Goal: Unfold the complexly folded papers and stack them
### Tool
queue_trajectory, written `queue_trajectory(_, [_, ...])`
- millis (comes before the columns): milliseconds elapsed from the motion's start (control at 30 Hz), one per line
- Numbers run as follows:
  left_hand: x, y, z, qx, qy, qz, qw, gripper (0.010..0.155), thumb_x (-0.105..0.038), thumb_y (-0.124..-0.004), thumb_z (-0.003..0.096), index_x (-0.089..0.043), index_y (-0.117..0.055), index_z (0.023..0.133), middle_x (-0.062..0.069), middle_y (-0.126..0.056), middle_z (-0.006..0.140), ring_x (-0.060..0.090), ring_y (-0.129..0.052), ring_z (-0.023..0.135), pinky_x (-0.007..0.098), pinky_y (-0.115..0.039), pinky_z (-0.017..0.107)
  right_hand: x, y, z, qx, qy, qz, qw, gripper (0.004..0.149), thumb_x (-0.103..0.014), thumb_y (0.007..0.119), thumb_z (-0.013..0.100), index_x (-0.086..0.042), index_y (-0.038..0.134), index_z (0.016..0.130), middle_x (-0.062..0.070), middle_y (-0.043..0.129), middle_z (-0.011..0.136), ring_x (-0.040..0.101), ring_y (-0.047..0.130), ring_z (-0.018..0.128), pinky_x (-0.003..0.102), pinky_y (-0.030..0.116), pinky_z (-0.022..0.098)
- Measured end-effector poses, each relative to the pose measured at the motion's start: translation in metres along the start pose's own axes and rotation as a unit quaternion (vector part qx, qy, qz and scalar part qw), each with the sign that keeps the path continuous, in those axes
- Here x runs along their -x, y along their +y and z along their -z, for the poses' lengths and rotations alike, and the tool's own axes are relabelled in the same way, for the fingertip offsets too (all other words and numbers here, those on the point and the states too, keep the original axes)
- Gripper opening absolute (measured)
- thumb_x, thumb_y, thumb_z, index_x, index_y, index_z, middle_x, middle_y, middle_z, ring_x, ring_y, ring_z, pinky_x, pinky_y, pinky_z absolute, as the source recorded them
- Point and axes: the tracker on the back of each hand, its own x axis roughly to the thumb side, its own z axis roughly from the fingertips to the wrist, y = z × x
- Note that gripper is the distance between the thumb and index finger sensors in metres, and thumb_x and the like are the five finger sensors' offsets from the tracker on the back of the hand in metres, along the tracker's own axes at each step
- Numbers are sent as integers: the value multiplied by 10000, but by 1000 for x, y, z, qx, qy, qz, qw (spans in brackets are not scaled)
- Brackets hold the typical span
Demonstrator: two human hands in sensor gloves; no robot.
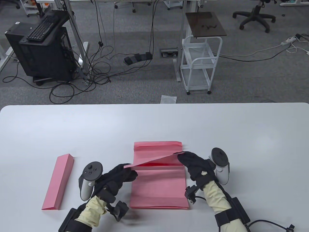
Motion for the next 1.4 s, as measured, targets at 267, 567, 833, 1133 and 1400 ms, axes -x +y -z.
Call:
queue_trajectory(267, [3, -8, -3, -54, 32, -22, 998, 465, -254, -671, 558, -190, -574, 1008, 29, -799, 986, 288, -852, 932, 527, -466, 796, -4, 0, 2, 11, -4, -31, 999, 405, -356, 760, 499, -118, 879, 803, 128, 920, 773, 381, 700, 915, 656, 259, 728])
queue_trajectory(567, [1, -12, 3, -24, -77, 38, 996, 828, -224, -716, 525, -401, -93, 1041, -105, -773, 917, 210, -845, 910, 530, -403, 817, -4, -14, 10, 125, 75, -34, 989, 395, -336, 751, 507, -20, 880, 705, 107, 964, 534, 331, 884, 659, 597, 440, 713])
queue_trajectory(833, [-3, -14, 3, -14, -123, 78, 989, 464, -237, -743, 515, -385, -677, 950, -114, -811, 917, 202, -861, 912, 562, -437, 805, -8, -20, 18, 113, 99, -57, 987, 392, -334, 753, 506, -22, 880, 707, 110, 964, 541, 333, 878, 672, 600, 428, 717])
queue_trajectory(1133, [-15, -18, -10, 59, -122, 248, 959, 316, -264, -736, 541, -348, -843, 825, 152, -411, 1208, 444, -489, 1098, 630, -335, 787, -7, -36, 27, 98, 122, 8, 988, 393, -332, 739, 516, -37, 866, 743, 114, 954, 589, 337, 849, 724, 609, 393, 728])
queue_trajectory(1400, [-3, -15, -13, 59, -109, 223, 967, 325, -264, -726, 535, -349, -839, 828, 60, -886, 949, 293, -929, 858, 590, -555, 751, -8, -28, 35, 114, 112, 6, 987, 391, -338, 730, 523, -47, 855, 752, 101, 948, 599, 327, 844, 735, 607, 392, 732])
